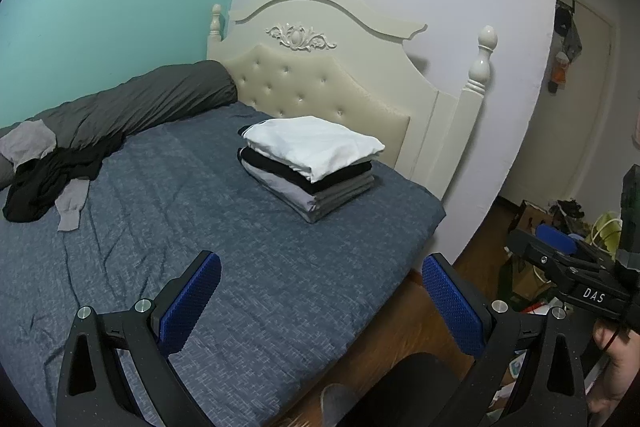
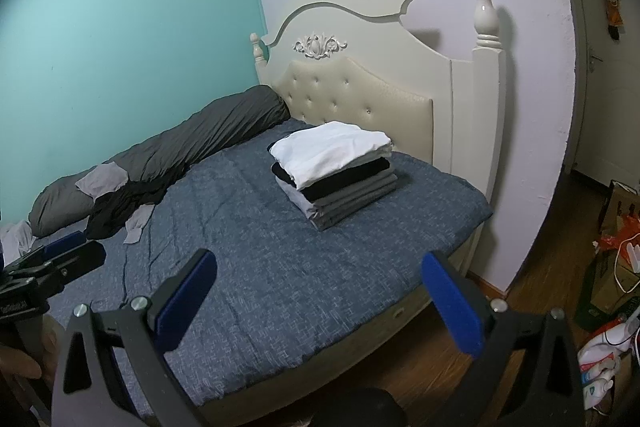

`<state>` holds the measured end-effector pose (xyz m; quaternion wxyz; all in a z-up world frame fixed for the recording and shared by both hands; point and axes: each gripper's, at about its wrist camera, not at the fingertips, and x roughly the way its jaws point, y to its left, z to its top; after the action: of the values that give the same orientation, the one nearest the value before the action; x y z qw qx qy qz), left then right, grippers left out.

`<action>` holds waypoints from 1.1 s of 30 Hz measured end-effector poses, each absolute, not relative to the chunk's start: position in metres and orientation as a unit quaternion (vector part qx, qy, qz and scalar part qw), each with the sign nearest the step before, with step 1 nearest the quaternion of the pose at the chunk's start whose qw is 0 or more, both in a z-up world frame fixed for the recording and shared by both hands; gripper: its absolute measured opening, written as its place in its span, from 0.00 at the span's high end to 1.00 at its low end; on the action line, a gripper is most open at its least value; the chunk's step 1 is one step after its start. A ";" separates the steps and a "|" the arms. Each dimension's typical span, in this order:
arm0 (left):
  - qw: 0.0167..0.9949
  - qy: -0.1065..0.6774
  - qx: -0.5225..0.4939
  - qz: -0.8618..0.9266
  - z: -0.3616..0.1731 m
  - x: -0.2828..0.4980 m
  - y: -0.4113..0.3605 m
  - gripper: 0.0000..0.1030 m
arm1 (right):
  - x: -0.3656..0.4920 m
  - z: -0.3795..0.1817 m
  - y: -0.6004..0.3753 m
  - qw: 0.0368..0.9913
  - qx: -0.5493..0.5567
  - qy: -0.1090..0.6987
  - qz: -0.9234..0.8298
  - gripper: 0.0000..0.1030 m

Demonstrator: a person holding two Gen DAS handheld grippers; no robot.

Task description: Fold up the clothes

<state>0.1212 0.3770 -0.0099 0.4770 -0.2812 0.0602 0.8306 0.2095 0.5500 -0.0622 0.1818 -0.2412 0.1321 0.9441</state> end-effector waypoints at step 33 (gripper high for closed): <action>0.466 0.062 -0.289 0.834 -0.011 0.118 0.378 0.00 | 0.208 -0.064 0.550 0.180 -0.250 0.133 0.942 0.00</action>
<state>0.1178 0.3785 -0.0113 0.4662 -0.2890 0.0615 0.8339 0.2082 0.5499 -0.0637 0.1805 -0.2496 0.1334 0.9420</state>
